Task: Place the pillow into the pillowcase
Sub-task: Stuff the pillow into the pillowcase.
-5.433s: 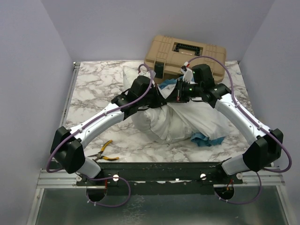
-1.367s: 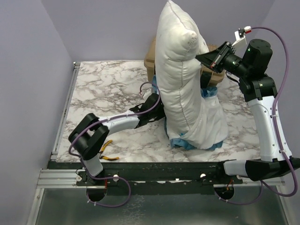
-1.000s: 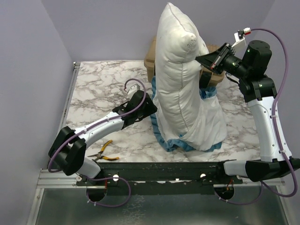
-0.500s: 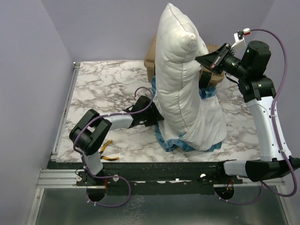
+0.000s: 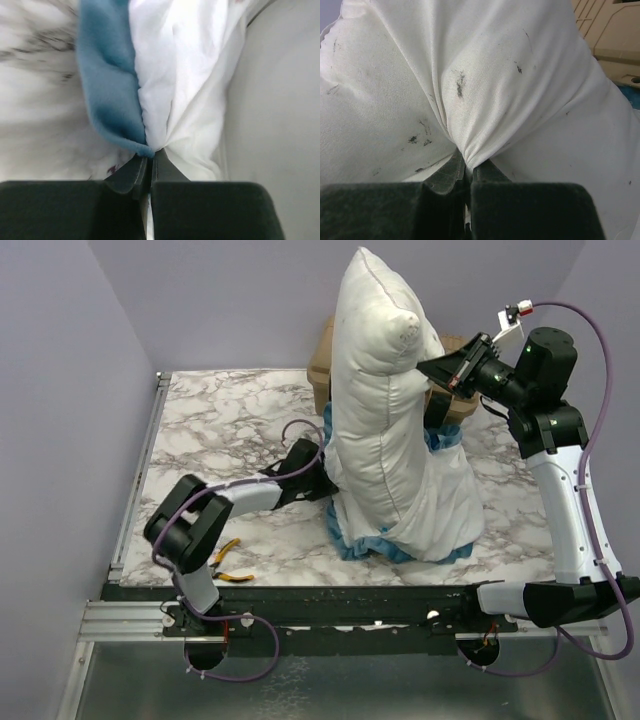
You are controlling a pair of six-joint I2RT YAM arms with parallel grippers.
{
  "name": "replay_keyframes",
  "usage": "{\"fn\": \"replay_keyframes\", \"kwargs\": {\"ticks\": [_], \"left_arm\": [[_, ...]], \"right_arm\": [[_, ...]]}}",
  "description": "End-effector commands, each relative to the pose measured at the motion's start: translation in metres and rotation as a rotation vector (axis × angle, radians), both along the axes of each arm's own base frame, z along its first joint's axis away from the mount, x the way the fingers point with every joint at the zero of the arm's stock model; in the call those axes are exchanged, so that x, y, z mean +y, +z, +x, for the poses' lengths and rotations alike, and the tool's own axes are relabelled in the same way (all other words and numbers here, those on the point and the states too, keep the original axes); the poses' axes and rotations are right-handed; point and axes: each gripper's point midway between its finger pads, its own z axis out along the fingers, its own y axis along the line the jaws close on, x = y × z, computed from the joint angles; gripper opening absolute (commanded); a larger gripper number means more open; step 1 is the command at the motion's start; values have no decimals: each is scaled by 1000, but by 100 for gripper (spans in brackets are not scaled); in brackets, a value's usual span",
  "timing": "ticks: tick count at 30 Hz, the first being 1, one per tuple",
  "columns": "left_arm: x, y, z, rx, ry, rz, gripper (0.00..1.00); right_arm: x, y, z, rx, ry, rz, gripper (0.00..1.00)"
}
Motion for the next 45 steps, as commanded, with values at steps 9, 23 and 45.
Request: {"fn": "replay_keyframes", "kwargs": {"ticks": [9, 23, 45], "left_arm": [[120, 155, 7, -234, 78, 166, 0], [88, 549, 9, -979, 35, -339, 0], [45, 280, 37, -595, 109, -43, 0]], "right_arm": [[13, -41, 11, 61, 141, -82, 0], [92, 38, -27, -263, 499, 48, 0], [32, -279, -103, 436, 216, -487, 41]]}}
